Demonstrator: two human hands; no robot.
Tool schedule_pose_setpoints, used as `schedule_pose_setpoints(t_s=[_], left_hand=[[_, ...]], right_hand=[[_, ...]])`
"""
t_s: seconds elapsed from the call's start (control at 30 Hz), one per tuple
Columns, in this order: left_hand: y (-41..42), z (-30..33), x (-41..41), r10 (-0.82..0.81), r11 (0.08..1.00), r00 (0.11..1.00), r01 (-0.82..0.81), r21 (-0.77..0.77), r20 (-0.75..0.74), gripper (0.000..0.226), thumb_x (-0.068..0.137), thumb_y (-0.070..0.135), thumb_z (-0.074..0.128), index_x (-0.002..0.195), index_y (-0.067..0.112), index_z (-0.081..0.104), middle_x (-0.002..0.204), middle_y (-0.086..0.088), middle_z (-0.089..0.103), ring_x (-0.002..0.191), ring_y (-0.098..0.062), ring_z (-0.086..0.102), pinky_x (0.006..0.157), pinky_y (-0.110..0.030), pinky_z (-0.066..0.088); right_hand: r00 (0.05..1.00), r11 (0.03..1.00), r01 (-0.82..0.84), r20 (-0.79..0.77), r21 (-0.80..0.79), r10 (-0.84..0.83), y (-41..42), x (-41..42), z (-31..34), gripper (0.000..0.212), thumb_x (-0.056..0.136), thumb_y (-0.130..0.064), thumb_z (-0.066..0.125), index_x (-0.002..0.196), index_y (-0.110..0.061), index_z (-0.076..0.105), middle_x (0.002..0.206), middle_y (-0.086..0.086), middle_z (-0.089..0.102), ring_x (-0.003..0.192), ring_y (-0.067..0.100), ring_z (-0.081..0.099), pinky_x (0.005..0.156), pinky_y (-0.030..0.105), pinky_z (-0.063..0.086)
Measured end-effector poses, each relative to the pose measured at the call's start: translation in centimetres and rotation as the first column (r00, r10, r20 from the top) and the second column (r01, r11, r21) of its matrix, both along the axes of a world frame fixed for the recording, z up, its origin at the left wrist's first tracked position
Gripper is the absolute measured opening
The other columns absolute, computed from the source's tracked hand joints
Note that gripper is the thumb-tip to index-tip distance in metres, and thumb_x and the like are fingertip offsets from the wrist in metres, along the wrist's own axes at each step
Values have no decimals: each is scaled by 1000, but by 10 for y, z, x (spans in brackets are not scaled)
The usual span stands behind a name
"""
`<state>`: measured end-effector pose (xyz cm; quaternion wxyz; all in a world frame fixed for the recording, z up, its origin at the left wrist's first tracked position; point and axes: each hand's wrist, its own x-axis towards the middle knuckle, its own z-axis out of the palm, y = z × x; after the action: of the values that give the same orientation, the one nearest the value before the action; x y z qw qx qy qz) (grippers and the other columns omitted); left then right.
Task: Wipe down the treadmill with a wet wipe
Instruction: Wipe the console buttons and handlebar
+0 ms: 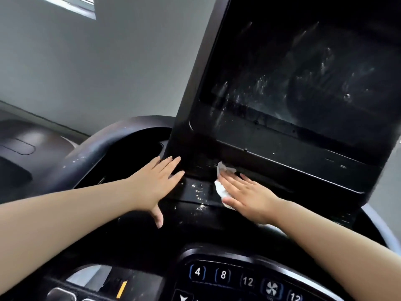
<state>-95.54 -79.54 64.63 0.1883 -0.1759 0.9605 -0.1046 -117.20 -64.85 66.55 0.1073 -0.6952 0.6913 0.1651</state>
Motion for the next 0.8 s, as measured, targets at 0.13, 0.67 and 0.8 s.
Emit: schedule_pose_setpoints(t_s=[0.13,0.67,0.8], left_hand=[[0,-2,1,187,982,982,-188,29,23,145,54,83,60,146,1,-16,151,-28,-21,141,-40,-17,114,-50,-5],[-1,-17,23,296,941,955,-288,175,-19,134,63,88,44,147,-1,-11,156,-19,-14,144,-31,-14,115,-49,-7],[-5,-22,37,255,938,967,-246,245,-6,121,74,80,42,147,3,-15,156,-16,-16,144,-28,-16,115,-48,-7]], right_hand=[[996,996,-84,23,-17,85,-38,36,-6,74,91,-61,3,151,-18,-8,150,-11,-21,134,-3,-22,112,25,-16],[953,954,-298,-57,-9,298,-81,62,-11,89,78,-67,-9,152,-18,-3,150,-10,-19,134,-2,-21,109,26,-18],[944,950,-312,-100,24,313,-74,47,-2,91,72,-65,-16,151,-21,-5,152,-12,-17,136,-3,-20,108,25,-20]])
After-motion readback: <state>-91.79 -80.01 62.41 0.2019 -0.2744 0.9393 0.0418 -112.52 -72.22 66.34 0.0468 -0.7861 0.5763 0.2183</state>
